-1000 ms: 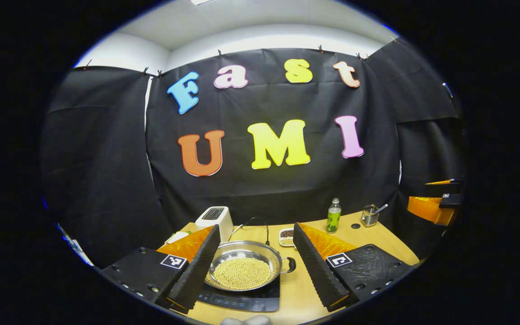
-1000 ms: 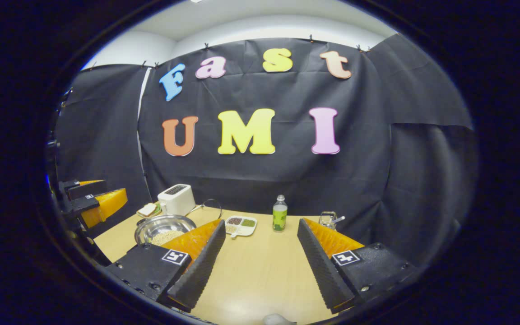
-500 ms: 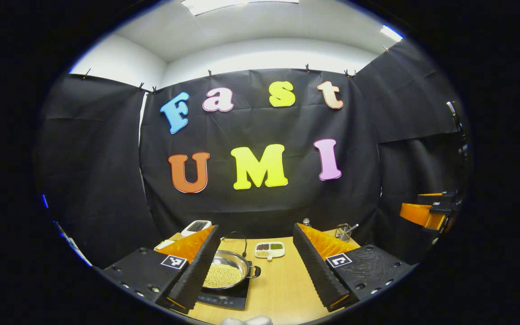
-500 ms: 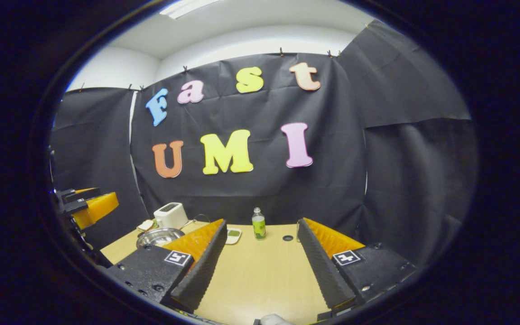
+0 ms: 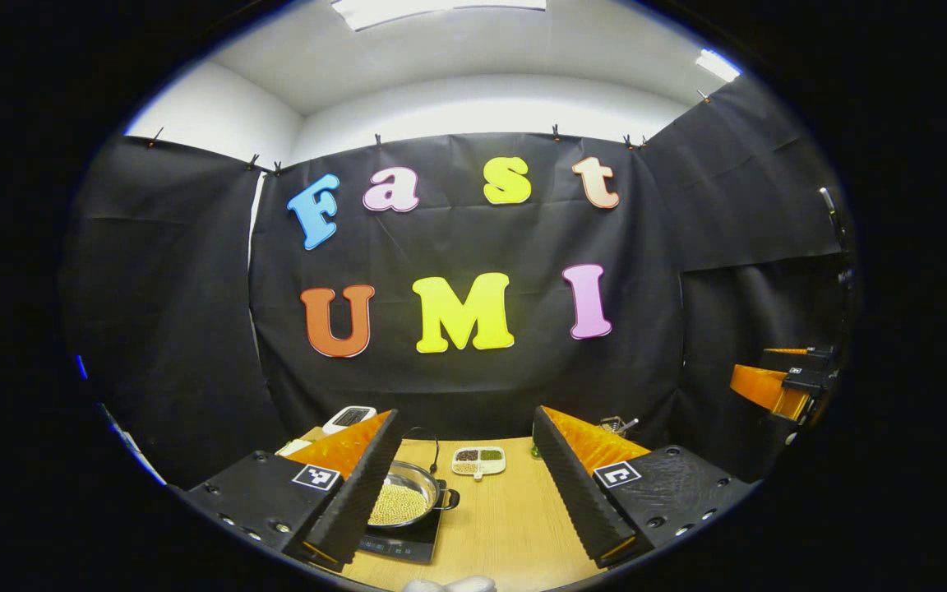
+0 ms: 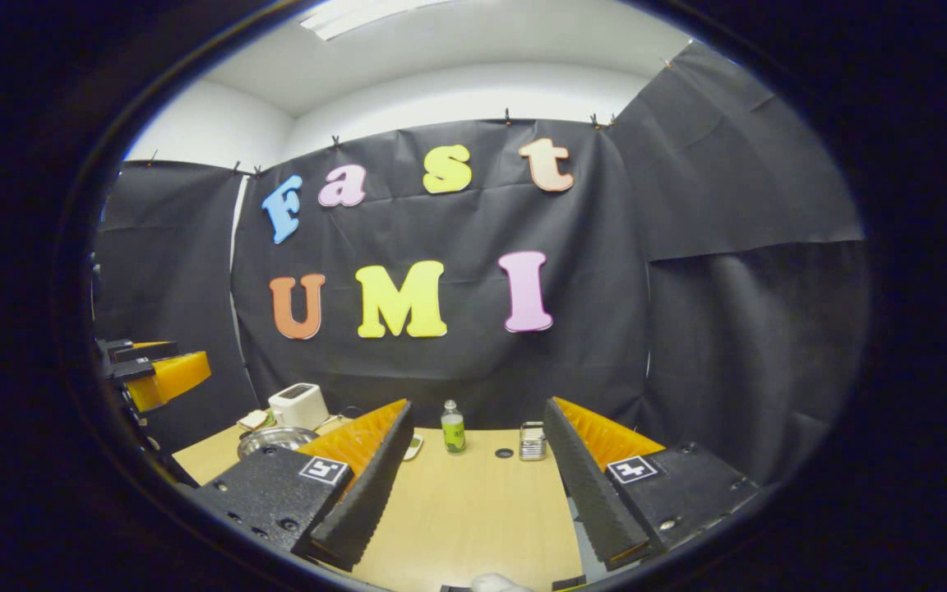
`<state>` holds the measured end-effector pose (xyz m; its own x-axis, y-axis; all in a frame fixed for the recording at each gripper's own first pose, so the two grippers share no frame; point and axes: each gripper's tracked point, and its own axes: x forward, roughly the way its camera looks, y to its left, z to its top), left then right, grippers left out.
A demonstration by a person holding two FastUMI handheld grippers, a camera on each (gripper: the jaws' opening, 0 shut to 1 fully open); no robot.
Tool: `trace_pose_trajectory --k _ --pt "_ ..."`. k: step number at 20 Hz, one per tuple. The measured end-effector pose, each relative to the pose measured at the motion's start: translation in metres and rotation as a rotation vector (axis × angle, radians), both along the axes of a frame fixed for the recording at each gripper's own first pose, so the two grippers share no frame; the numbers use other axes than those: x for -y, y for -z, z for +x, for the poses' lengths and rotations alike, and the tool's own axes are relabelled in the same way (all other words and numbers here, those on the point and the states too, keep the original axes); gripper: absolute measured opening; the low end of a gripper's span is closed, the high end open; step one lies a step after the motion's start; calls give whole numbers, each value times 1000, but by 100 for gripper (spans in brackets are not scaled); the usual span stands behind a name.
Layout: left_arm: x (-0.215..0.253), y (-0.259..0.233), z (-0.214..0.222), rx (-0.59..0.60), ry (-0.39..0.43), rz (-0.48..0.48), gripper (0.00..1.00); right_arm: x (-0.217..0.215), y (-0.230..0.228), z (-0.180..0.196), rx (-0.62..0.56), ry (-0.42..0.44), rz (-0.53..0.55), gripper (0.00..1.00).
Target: First push the handle of the pot to place it horizontally, then grasp the pot with both hands and set it on the induction cooktop.
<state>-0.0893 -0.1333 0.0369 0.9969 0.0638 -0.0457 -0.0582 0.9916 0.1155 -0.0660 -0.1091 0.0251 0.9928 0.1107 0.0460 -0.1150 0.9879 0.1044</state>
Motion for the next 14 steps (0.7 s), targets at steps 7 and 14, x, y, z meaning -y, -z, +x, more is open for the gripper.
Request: trace_pose_trajectory --k 7,14 --pt "11 -14 -10 23 -1 -3 96 15 -14 -14 31 15 -5 96" --pt "17 -26 -15 44 5 -6 96 20 -18 -18 41 25 -5 99"
